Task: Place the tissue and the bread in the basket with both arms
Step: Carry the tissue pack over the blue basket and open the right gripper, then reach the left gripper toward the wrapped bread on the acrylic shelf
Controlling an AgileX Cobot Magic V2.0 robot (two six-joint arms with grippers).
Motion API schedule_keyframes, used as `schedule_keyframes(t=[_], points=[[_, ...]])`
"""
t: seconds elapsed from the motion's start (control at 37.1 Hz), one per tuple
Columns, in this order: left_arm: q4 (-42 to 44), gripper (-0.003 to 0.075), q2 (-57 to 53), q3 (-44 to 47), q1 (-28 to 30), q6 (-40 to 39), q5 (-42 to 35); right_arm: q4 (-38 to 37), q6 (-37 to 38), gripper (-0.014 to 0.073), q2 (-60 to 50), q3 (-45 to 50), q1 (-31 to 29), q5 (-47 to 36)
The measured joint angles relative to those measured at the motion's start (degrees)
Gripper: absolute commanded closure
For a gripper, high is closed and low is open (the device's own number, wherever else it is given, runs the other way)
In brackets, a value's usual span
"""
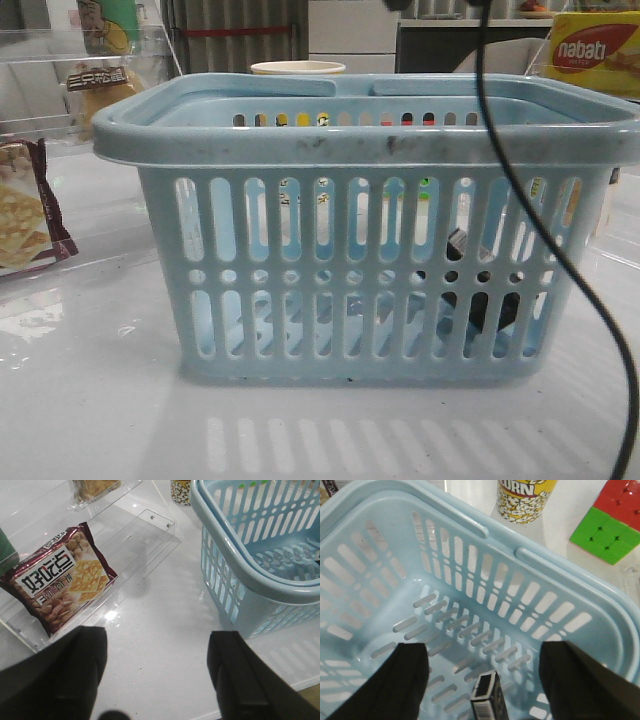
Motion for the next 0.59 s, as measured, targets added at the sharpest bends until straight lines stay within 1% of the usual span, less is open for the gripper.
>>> schedule_keyframes(t=[0.16,0.59], points=[[0.00,0.0232,0.00,0.00,0.00,0.00,0.00,-1.38,0.00,0.0022,-10.03,7.28,0.00,-0.55],[0.00,0.0232,0.00,0.00,0.00,0.00,0.00,-1.38,-0.15,0.0022,-34.65,29.11,0.00,-1.63]])
